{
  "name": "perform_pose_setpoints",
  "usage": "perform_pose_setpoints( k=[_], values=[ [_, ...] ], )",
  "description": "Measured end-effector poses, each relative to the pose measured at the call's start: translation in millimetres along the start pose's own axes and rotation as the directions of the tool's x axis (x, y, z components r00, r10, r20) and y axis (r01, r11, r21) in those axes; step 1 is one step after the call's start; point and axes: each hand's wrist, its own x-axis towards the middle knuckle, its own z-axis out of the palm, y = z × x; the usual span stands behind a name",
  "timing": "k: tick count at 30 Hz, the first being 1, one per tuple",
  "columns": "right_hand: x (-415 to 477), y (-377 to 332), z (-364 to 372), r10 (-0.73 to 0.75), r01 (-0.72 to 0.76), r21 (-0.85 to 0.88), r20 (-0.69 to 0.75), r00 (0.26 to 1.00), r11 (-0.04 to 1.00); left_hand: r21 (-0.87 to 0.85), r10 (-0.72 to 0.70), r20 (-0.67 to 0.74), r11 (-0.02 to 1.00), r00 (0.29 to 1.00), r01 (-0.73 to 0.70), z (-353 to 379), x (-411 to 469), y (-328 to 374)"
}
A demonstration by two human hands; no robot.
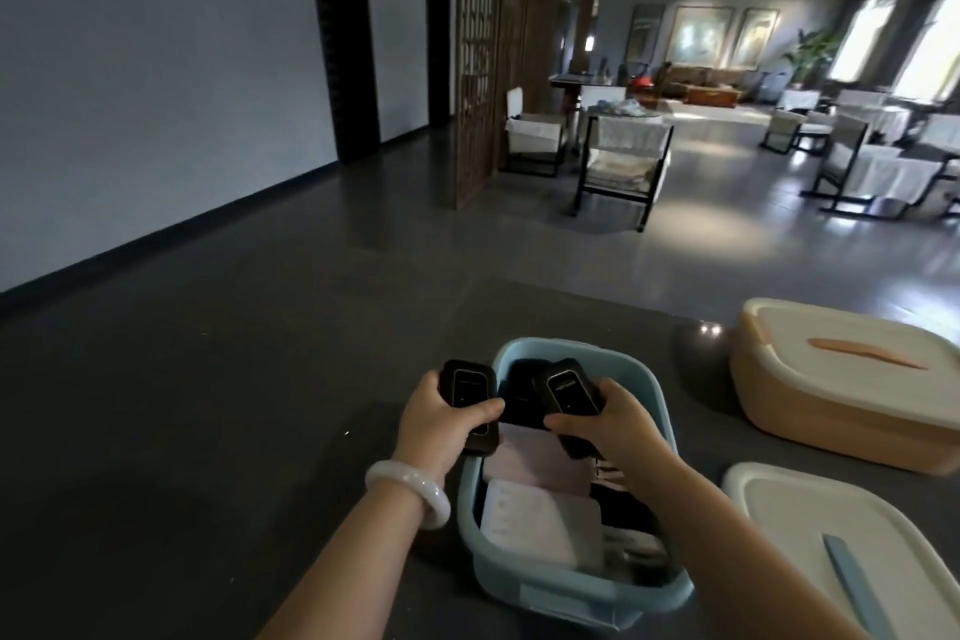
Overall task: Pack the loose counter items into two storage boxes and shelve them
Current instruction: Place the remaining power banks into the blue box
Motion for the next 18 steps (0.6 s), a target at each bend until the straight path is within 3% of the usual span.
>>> perform_pose_setpoints(
  k=[7, 13, 18],
  values=[
    [42, 7, -7, 0.041, -0.016, 0.243, -0.100, 0.994, 0.970, 0.115, 0.058, 0.047, 0.991, 0.997, -0.063, 19, 49, 3],
    [70, 14, -5, 0.050, -0.003, 0.357, -0.122, 0.991, 0.934, 0.218, 0.106, 0.055, 0.969, 0.993, -0.115, 32, 63, 0],
    [87, 23, -8, 0.051, 0.044, 0.404, -0.220, 0.974, 0.914, 0.233, 0.115, 0.045, 0.965, 0.992, -0.122, 37, 69, -3]
  ],
)
